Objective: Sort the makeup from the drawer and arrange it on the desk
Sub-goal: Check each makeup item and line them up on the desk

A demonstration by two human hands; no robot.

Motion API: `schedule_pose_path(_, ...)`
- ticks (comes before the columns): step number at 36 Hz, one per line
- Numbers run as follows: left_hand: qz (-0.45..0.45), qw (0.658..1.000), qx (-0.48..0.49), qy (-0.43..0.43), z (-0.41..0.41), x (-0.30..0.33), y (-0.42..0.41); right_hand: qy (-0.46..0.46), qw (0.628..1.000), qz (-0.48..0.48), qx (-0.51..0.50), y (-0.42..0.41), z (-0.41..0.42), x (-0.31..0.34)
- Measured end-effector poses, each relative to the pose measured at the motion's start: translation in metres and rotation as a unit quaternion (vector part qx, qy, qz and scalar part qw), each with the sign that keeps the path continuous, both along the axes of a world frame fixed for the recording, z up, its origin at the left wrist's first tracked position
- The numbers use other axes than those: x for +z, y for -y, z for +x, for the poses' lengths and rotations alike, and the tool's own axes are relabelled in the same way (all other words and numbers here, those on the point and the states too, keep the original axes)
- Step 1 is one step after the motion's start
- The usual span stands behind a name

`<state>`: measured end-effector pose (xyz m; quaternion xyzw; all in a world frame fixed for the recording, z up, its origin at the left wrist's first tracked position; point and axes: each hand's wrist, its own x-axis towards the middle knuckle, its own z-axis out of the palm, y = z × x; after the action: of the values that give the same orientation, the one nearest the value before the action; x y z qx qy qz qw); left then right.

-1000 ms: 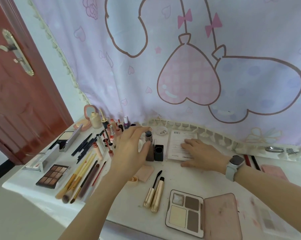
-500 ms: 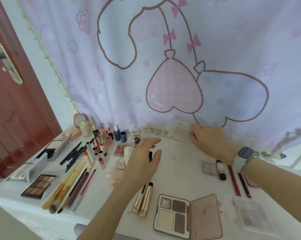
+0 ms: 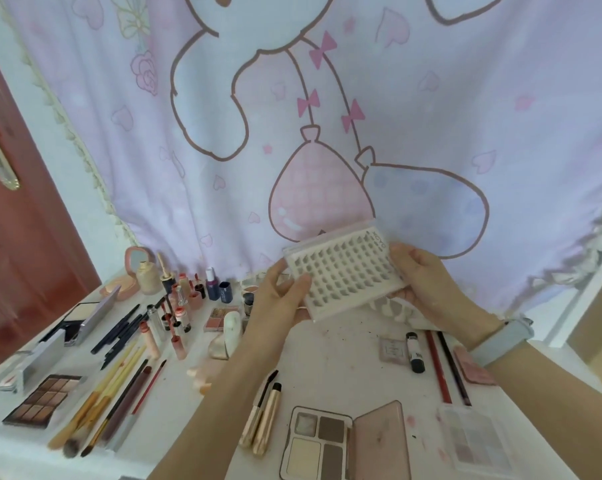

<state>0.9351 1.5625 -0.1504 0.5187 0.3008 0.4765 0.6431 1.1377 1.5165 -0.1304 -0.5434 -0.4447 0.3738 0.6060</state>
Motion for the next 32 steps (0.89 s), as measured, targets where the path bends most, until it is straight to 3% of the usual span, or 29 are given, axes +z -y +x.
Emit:
schedule_pose_path(2, -0.01, 1.0, 0.024, 0.008, -0.002, 0.001, -0.003, 0.147, 0.989, 0.015, -0.034, 0.001, -0.002, -0.002)
schedule_pose_path(4, -0.022, 0.999, 0.044, 0.014, -0.006, 0.003, -0.006, 0.298, 0.952, 0.058, -0.036, 0.007, -0.004, -0.004)
schedule_pose_path(7, -0.025, 0.998, 0.055, 0.01, -0.01, 0.004, -0.011, 0.518, 0.843, 0.143, 0.01, 0.016, -0.01, -0.008)
schedule_pose_path(10, -0.016, 0.998, 0.06, 0.0, -0.011, 0.005, -0.013, 0.635, 0.754, 0.162, 0.041, 0.017, -0.016, -0.014)
schedule_pose_path(13, -0.018, 0.998, 0.052, -0.002, -0.012, 0.005, -0.014, 0.664, 0.73, 0.159, 0.016, 0.015, -0.02, -0.014)
schedule_pose_path(18, -0.032, 0.999, 0.017, 0.001, -0.014, 0.007, -0.014, 0.669, 0.722, 0.176, 0.006, 0.011, -0.023, -0.011)
schedule_pose_path(24, -0.051, 0.991, -0.11, 0.06, -0.014, 0.01, -0.009, 0.621, 0.772, 0.134, 0.033, 0.01, -0.024, -0.02)
schedule_pose_path(28, -0.039, 0.99, -0.125, 0.061, -0.015, 0.009, -0.009, 0.605, 0.787, 0.117, 0.042, 0.008, -0.029, -0.022)
schedule_pose_path(30, -0.036, 0.991, -0.117, 0.052, -0.016, 0.008, -0.011, 0.623, 0.772, 0.114, 0.046, 0.008, -0.031, -0.021)
schedule_pose_path(32, -0.025, 0.992, -0.117, 0.029, -0.016, 0.007, -0.011, 0.664, 0.734, 0.14, 0.035, 0.008, -0.034, -0.019)
